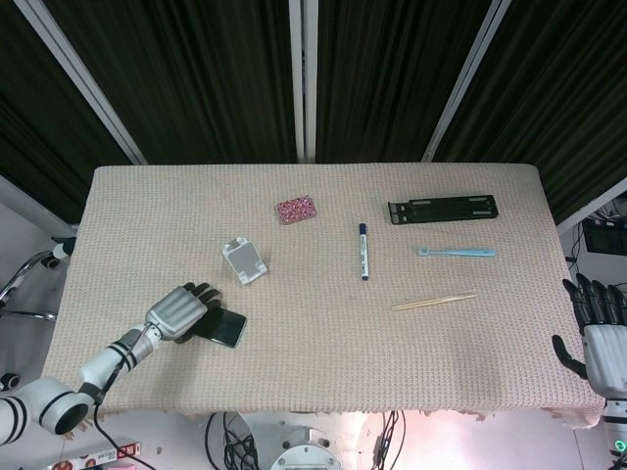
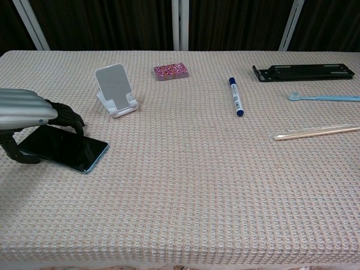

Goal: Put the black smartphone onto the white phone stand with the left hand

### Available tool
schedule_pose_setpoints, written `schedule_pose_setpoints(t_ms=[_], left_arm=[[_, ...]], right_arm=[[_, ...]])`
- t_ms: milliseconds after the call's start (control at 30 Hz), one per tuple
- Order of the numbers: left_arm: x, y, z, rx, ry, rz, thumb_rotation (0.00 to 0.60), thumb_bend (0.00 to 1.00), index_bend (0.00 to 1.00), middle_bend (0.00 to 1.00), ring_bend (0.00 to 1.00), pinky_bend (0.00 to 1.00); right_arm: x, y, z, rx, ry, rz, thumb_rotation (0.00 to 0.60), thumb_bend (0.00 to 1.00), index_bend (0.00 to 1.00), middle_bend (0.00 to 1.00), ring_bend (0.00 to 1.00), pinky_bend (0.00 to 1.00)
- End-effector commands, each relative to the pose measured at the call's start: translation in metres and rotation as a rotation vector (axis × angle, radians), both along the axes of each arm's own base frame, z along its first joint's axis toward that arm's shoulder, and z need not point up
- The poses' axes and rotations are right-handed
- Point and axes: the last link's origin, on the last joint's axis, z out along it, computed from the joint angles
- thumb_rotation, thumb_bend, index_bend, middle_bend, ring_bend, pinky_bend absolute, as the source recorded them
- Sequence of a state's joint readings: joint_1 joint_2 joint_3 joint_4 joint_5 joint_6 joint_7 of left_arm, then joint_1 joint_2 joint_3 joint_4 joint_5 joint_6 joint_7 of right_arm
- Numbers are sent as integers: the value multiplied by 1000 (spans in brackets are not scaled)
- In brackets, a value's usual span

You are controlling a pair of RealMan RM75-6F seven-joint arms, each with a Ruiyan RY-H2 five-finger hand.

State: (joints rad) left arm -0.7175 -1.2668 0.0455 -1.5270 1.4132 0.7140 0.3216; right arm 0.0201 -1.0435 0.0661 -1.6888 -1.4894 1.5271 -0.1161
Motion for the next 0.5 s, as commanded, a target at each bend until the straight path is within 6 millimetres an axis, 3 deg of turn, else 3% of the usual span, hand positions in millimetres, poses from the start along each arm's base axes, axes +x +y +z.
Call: schedule_pose_setpoints(t_ms=[33,233,500], left_arm=[[-1,0,0,7,-6,-5,600,242,385,131,89,222],[-1,-2,2,20,-43,-5,600,252,443,303,90,222],[0,-5,9,40,-72,-35,600,261,457,375,114,239]], right_arm=[[0,0,0,1,1,-1,600,277,0,0,0,0],[-1,0,0,4,0,-6,600,278,0,0,0,0],[-1,-1,-2,10,0,-7,600,278,0,0,0,0]])
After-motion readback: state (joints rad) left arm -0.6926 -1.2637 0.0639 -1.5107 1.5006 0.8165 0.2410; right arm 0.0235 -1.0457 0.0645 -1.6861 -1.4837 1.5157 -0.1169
